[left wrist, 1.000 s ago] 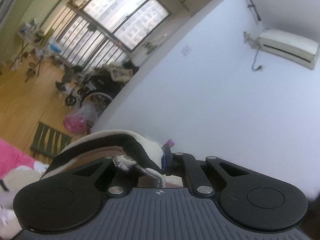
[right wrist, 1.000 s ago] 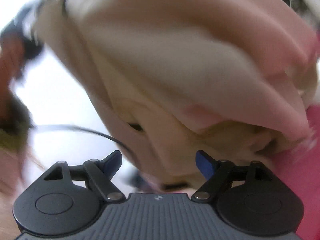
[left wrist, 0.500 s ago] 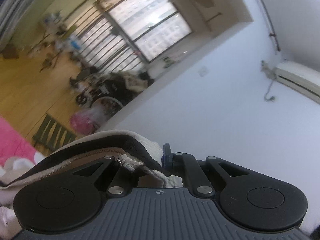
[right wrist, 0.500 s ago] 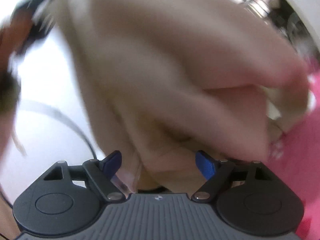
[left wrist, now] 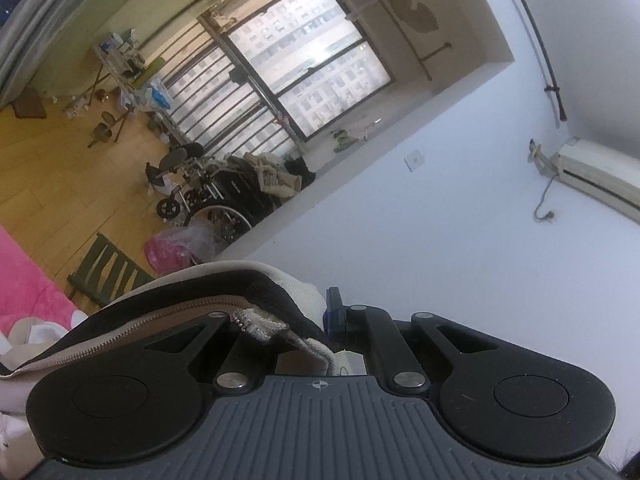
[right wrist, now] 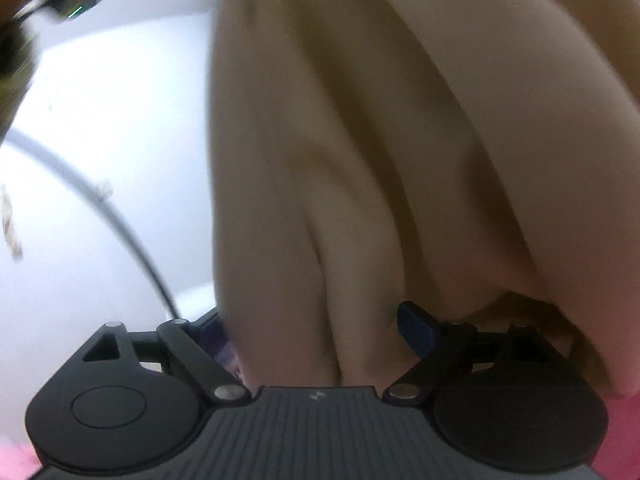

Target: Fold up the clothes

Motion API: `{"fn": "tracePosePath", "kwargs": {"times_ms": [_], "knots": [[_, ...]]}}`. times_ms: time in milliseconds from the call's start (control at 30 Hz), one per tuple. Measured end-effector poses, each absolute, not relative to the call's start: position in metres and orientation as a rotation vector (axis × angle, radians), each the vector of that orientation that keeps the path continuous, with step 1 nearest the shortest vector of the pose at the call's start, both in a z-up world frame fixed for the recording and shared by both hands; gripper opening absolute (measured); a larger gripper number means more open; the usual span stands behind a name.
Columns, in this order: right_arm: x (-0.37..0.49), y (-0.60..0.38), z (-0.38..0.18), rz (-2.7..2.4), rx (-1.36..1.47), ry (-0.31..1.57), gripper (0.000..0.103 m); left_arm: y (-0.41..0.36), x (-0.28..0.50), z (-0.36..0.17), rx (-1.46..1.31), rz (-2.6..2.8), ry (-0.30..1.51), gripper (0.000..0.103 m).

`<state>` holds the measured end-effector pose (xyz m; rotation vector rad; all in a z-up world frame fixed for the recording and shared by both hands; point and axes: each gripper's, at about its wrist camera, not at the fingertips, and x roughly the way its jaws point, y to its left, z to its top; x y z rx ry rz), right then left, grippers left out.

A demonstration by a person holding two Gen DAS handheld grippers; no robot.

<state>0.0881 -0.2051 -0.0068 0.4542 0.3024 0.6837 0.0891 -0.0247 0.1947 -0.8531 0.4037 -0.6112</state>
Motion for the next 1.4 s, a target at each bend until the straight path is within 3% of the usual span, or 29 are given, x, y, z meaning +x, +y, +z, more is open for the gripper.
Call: {"fn": "tracePosePath", "kwargs": {"times_ms": [100, 200, 233, 300, 467, 700, 1000, 1200, 1400], "knots": [[0.108, -0.196, 0.0, 0.632, 0.498, 0.323, 0.086, -0.022, 0.088, 0.196, -0.854, -0.6, 0.393, 0.003], [0.12, -0.195, -0.008, 0.57, 0.475, 0.359, 0.05, -0.017, 0.086, 0.196, -0.852, -0.576, 0.365, 0.003], [0.122, -0.203, -0.01, 0.542, 0.478, 0.37, 0.029, -0.014, 0.086, 0.196, -0.857, -0.565, 0.361, 0.003], [0.125, -0.221, -0.014, 0.485, 0.487, 0.392, 0.018, -0.007, 0.086, 0.195, -0.875, -0.543, 0.35, 0.003], [0.097, -0.296, 0.022, 0.291, 0.386, 0.354, 0.016, 0.023, 0.078, 0.198, -0.946, -0.5, 0.277, 0.003], [0.048, -0.374, 0.147, 0.093, 0.189, 0.135, 0.015, 0.06, 0.035, 0.225, -1.006, -0.473, 0.122, 0.003], [-0.053, -0.339, 0.309, -0.012, -0.03, -0.197, 0.015, 0.096, -0.05, 0.272, -0.954, -0.467, -0.062, 0.003], [-0.144, -0.308, 0.345, -0.042, -0.099, -0.337, 0.015, 0.104, -0.117, 0.294, -0.867, -0.47, -0.142, 0.004], [-0.273, -0.317, 0.343, -0.013, -0.109, -0.387, 0.015, 0.119, -0.177, 0.305, -0.842, -0.555, -0.188, 0.005]]}}
